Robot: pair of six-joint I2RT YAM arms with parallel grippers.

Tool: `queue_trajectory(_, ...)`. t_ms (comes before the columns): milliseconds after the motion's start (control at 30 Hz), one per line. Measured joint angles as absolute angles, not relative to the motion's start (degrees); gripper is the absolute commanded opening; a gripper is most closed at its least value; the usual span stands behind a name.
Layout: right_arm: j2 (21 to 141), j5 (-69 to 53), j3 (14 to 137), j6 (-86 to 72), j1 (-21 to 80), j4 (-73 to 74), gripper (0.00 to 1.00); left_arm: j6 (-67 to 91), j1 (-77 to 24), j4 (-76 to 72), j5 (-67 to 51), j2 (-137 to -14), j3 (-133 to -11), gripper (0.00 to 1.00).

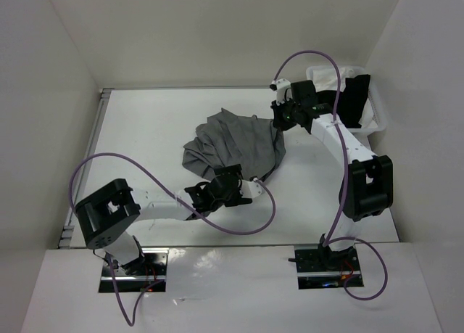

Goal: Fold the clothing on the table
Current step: Flatten the skirt out

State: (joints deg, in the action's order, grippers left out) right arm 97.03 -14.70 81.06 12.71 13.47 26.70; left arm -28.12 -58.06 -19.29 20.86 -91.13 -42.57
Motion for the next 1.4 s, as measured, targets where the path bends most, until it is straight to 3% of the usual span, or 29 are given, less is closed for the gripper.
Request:
queue_trajectory(500, 97.0, -15.7, 81.0, 12.5, 13.2, 26.7, 0.00, -28.2, -58.1, -19.2, 20.3, -95.0, -44.6, 0.81)
queue_trajectory(700, 97.0, -15.7, 80.6, 12.5, 12.9, 26.7, 0.00, -28.2, -58.1, -19.2, 19.5, -95.9, -46.2, 0.65)
queue_trajectory(800, 97.0, -15.7, 80.3, 12.5, 12.9, 26.7, 0.00, -28.1, -58.3, -19.2, 19.0, -97.0, -46.9, 0.63)
queue_trajectory(900, 97.0, -15.7, 80.1, 12.5, 12.9, 26.7, 0.00, -28.0, -58.6, -19.0, 18.7, -97.7, -47.0, 0.48)
queue_trajectory(967, 97.0, -15.7, 80.1, 12.5, 12.8, 26.6, 0.00, -27.9, -58.8, -18.6, 18.5, -98.1, -47.2, 0.31)
queue_trajectory(1100, 97.0, -15.9, 80.0, 12.4, 12.4, 26.6, 0.00, -27.9, -59.0, -17.9, 18.1, -98.6, -47.4, 0.08)
queue_trajectory(1233, 97.0, -15.9, 79.4, 12.5, 11.9, 26.7, 0.00, -27.6, -59.0, -17.3, 18.4, -98.8, -48.4, 0.00)
queue_trajectory(1400, 96.6, -16.8, 79.3, 12.3, 10.4, 26.7, 0.00, -27.1, -58.8, -14.7, 20.1, -98.3, -50.8, 0.00)
